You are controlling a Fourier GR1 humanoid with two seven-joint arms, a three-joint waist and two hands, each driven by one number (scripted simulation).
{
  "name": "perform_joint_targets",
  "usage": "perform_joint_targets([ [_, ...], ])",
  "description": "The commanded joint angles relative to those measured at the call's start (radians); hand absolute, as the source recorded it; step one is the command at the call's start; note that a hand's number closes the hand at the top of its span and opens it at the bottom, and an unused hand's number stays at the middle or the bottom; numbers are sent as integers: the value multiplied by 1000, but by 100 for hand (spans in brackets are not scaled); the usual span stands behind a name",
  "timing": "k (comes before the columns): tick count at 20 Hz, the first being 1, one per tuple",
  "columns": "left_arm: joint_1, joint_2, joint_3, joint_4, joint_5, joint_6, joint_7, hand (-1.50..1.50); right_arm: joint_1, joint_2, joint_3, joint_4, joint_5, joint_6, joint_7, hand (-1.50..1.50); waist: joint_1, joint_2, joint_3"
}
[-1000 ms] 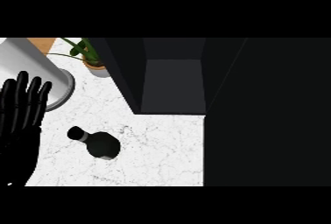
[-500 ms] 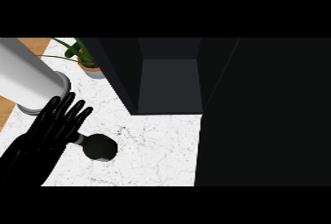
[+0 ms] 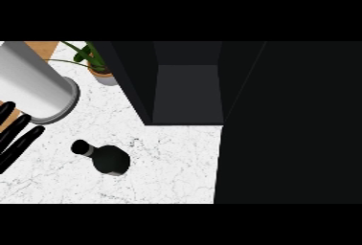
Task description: Pick up the wine, place it into the cabinet and close the cabinet
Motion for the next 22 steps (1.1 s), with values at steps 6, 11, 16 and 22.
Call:
perform_joint_targets([
  [6,21,133,190,-43,282,64,141,-150,102,8,113,-261,36,-62,129,-150,-4,-2,0],
  [11,59,131,263,-44,322,25,173,-150,83,2,156,-312,48,-97,206,-150,1,-1,-1],
  [16,43,167,337,-62,400,102,209,-150,65,-19,168,-347,57,-123,247,-150,0,-2,-1],
  [22,44,121,348,-85,367,108,202,-150,79,-39,149,-317,50,-110,186,-150,-7,-1,1],
])
